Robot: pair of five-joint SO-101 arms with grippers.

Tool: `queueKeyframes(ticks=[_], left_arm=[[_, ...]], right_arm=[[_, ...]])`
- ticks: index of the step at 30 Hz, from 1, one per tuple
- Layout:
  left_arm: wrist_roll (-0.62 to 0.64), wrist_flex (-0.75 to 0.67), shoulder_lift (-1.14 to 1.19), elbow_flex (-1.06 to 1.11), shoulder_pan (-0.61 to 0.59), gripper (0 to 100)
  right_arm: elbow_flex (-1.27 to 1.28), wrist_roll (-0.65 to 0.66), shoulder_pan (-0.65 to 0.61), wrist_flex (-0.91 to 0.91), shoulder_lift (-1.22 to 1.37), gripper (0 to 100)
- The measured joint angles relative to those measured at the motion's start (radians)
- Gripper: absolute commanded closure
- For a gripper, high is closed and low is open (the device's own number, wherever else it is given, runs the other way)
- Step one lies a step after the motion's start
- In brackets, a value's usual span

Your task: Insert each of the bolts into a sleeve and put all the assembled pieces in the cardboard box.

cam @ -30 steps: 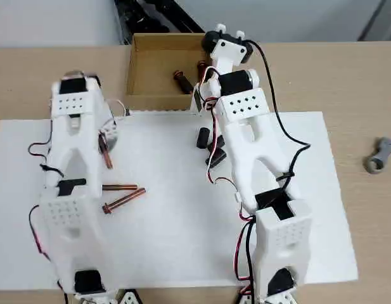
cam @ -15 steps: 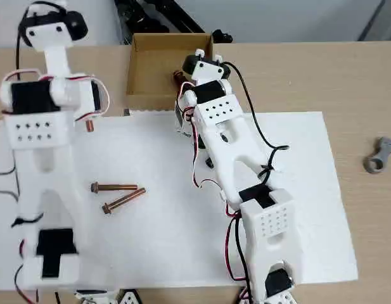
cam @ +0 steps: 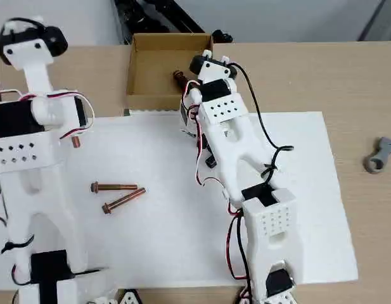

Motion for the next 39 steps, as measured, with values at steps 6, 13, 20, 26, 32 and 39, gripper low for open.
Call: queueKeyframes(ticks=[6,13,20,26,32,39], left_arm=[[0.000,0.000,0.000,0.000,-0.002,99],[0.000,0.000,0.000,0.000,-0.002,99],[0.000,0.000,0.000,0.000,-0.002,99],[0.000,0.000,0.000,0.000,-0.002,99],[0.000,0.000,0.000,0.000,-0.002,99],[0.000,0.000,0.000,0.000,-0.002,99]], right_arm=[[-0.031,0.000,-0.002,-0.089,0.123,80.9],[-0.049,0.002,-0.003,-0.091,0.163,81.2],[-0.049,0.002,-0.003,-0.091,0.163,85.0],[-0.038,0.002,0.011,-0.086,0.163,98.6],[-0.052,0.002,0.012,-0.064,0.164,98.5],[-0.037,0.015,0.011,-0.023,0.098,98.7]])
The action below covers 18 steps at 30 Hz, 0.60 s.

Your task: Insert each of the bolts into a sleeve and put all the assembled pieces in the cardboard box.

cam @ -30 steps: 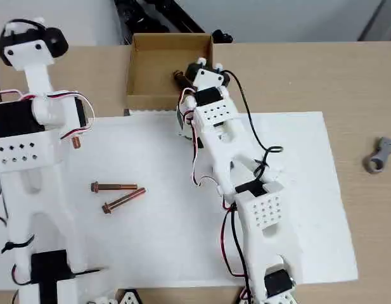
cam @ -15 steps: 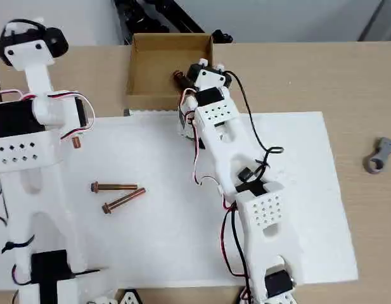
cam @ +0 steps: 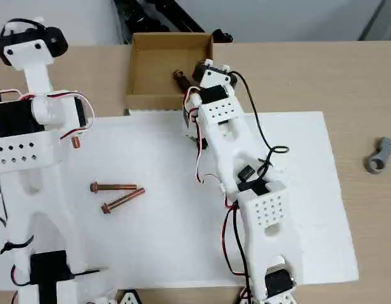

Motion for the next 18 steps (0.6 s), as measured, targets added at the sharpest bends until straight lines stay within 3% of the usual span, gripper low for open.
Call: queueKeyframes(ticks=[12,18], left_arm=[[0.000,0.000,-0.008,0.002,0.000,99],[0.000,-0.003,-0.206,0.014,0.026,99]], right_arm=[[0.002,0.163,-0.011,0.170,-0.548,98.7],[0.002,0.267,-0.011,0.215,-0.848,99.1]])
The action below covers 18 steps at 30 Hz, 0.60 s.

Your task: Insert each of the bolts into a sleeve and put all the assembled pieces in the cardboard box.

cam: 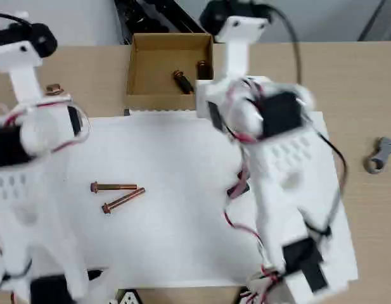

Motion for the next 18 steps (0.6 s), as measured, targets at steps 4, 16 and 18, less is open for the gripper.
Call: queueKeyframes(ticks=[4,16,18], left_arm=[[0.000,-0.008,-0.150,0.048,0.069,99],[0.000,-0.117,-0.397,0.195,0.101,99],[0.000,-0.158,-0.427,0.195,0.101,99]], right_arm=[[0.012,0.035,0.000,0.003,-0.183,99.1],[0.612,0.041,0.002,-0.017,-0.804,99.1],[0.755,0.041,0.002,-0.064,-0.925,99.2]])
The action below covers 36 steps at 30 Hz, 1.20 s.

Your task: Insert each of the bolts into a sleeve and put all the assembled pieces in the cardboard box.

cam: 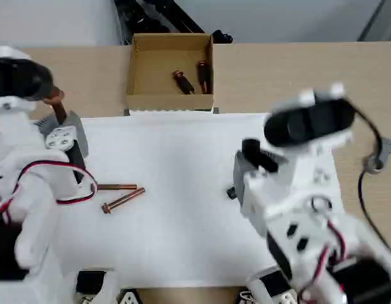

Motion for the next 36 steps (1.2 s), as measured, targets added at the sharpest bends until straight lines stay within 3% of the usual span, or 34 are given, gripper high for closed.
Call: queueKeyframes(ticks=[9,13,17,20,28,36], left_arm=[[0.000,-0.107,0.002,0.000,0.032,99],[0.000,-0.143,0.023,0.000,0.152,99],[0.000,-0.196,0.055,0.000,0.296,99],[0.000,-0.204,0.098,0.000,0.384,99],[0.000,-0.245,0.180,0.002,0.598,99],[0.091,-0.249,0.183,0.058,0.652,99]], right_arm=[[0.703,0.000,0.002,-0.480,-0.502,99.5],[0.962,0.000,-0.002,-0.694,-0.644,99.5],[1.125,0.000,-0.086,-0.832,-0.720,99.5],[1.183,0.000,-0.160,-0.878,-0.740,99.5],[1.197,0.000,-0.181,-0.887,-0.743,99.5],[1.197,0.055,-0.183,-0.887,-0.743,99.5]])
